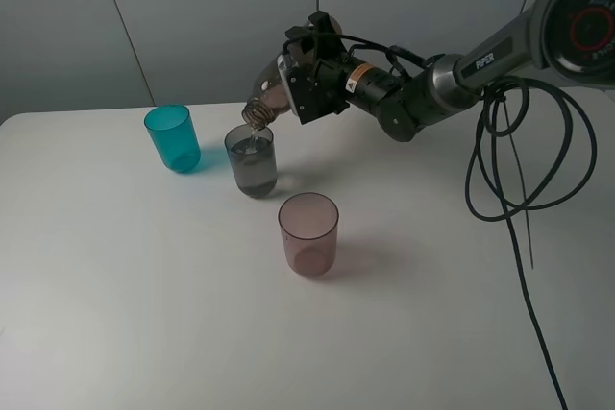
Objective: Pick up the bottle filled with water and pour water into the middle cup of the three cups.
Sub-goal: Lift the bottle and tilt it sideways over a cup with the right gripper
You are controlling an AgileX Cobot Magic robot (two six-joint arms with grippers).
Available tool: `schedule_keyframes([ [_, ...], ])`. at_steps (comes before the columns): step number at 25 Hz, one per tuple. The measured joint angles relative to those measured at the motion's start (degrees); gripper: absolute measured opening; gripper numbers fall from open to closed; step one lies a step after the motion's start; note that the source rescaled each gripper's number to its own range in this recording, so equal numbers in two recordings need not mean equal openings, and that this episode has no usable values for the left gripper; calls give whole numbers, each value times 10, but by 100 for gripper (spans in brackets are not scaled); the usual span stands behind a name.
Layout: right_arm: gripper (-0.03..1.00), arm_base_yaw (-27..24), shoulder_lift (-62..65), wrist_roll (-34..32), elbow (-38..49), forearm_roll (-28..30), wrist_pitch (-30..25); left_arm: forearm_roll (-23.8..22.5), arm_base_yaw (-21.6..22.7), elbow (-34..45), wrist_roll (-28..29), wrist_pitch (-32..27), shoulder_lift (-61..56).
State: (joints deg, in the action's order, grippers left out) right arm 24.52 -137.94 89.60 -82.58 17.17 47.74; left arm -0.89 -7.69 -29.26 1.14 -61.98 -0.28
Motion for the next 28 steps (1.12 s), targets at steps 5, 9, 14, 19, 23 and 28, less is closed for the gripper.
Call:
schedule_keyframes([
  [5,0,0,2,7,0,0,0,0,0,0,0,0,0],
  [9,0,0,8,8,-1,0,1,0,0,0,0,0,0],
  [14,0,0,9,13,-1,0,3,0,0,0,0,0,0],
  [19,0,0,9,28,-1,0,3,0,0,0,0,0,0],
  [23,0,0,9,39,-1,0,4,0,0,0,0,0,0],
  [28,0,0,9,46,-1,0,4,0,0,0,0,0,0],
])
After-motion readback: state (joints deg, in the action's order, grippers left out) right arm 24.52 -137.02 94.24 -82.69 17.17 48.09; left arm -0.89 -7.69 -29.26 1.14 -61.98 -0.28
